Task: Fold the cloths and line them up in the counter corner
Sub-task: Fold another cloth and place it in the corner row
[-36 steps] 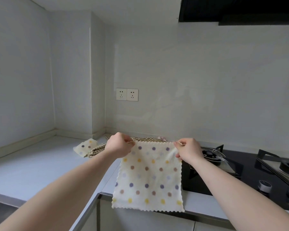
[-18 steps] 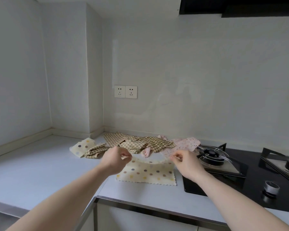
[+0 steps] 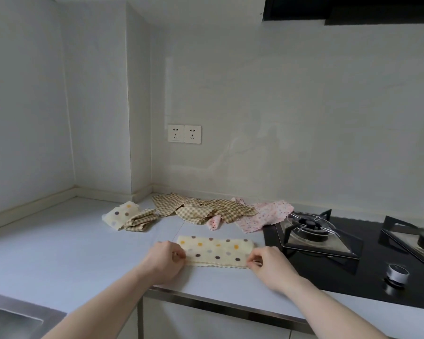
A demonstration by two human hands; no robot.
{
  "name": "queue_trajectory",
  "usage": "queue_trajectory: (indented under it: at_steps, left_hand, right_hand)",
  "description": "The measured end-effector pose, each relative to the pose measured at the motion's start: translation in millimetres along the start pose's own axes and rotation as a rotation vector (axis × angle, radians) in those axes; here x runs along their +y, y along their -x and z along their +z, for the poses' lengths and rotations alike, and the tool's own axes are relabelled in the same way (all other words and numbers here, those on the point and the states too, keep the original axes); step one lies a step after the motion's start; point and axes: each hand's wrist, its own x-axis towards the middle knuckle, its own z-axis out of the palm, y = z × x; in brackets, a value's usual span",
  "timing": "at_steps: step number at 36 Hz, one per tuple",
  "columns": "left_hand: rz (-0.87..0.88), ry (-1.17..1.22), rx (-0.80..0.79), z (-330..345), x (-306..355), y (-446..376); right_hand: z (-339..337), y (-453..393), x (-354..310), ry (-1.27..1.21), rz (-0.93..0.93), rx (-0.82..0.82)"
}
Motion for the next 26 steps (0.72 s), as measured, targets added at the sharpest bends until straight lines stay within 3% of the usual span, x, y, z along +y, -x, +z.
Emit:
queue_trajectory:
  at_steps: [4, 11, 26]
  left_hand:
    - [-0.031, 0.043, 0.029, 0, 1, -1]
    - [-0.023, 0.094, 0.114, 19, -8, 1]
    - [0.010, 0.043, 0.084, 25, -6, -5]
  right_hand:
    - [4, -1, -7, -0.050, 0.015, 0.029]
    - [17, -7, -5, -0.084, 0.090, 0.244]
    - [29, -42, -4, 0.127, 0.372, 0.108]
